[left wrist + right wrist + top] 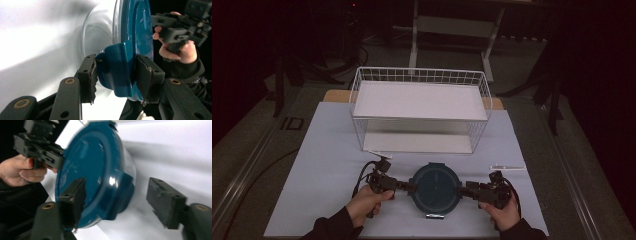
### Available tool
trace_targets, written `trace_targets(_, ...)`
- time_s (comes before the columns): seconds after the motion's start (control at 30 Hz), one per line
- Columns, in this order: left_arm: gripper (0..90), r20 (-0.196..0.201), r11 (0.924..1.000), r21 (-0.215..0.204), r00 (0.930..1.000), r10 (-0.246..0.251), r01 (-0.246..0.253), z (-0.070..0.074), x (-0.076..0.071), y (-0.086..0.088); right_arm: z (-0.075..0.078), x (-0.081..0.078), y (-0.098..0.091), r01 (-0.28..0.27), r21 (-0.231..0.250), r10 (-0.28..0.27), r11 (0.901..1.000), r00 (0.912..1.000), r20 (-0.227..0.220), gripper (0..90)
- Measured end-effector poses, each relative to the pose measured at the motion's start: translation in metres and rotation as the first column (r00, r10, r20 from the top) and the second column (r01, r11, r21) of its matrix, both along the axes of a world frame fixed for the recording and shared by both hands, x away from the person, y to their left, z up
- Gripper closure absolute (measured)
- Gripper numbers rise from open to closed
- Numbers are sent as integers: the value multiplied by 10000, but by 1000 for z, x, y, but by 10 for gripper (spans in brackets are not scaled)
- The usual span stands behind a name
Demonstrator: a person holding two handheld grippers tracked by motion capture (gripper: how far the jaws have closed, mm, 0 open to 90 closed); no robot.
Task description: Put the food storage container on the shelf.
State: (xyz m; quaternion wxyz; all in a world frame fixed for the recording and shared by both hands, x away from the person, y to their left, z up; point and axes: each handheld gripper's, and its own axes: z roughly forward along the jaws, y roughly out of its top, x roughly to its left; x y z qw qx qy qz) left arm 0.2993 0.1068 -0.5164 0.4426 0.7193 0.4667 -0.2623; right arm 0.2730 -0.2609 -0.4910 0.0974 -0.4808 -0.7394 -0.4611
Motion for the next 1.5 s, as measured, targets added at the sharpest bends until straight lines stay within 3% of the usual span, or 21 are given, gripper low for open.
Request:
trace_targets(0.1, 546, 196, 9998, 61, 9997, -167, 165, 2, -3, 1, -5, 1, 0, -159, -14, 158, 9999, 9990, -419, 419)
trace_targets(0.17, 550, 372, 9996, 139, 9990, -253, 248, 4, -6, 1, -8, 2, 0, -371, 254, 390, 9990, 9963, -768, 431)
trace_targets(0.33, 554, 596, 9996, 178, 9979, -234, 224, 5, -10, 0, -9, 2, 0, -696, 701, 772, 9951, 9907, -1117, 531)
trace_targets(0.6, 551, 711, 9998, 197, 9975, 27, -41, 5, -15, 1, -13, 0, 0, -375, 1251, 573, 9914, 9856, -1589, 552)
trace_targets(0.87, 557, 757, 9993, 295, 9969, 199, -222, 7, -20, 2, -9, -3, 2, -425, 1238, 612, 9914, 9865, -1519, 566)
trace_targets(1.07, 557, 1209, 9988, 216, 9918, 420, -450, 12, -19, 5, -4, 0, 4, -453, 1195, 615, 9918, 9889, -1355, 569)
trace_targets(1.23, 554, 1844, 9977, 184, 9810, 609, -654, 24, -16, 8, 8, 6, 8, -593, 1117, 684, 9920, 9945, -797, 569)
trace_targets(1.5, 553, 2798, 9947, 158, 9556, 928, -1012, 41, -3, 14, 21, 23, 14, -765, 1192, 749, 9899, 9970, 176, 569)
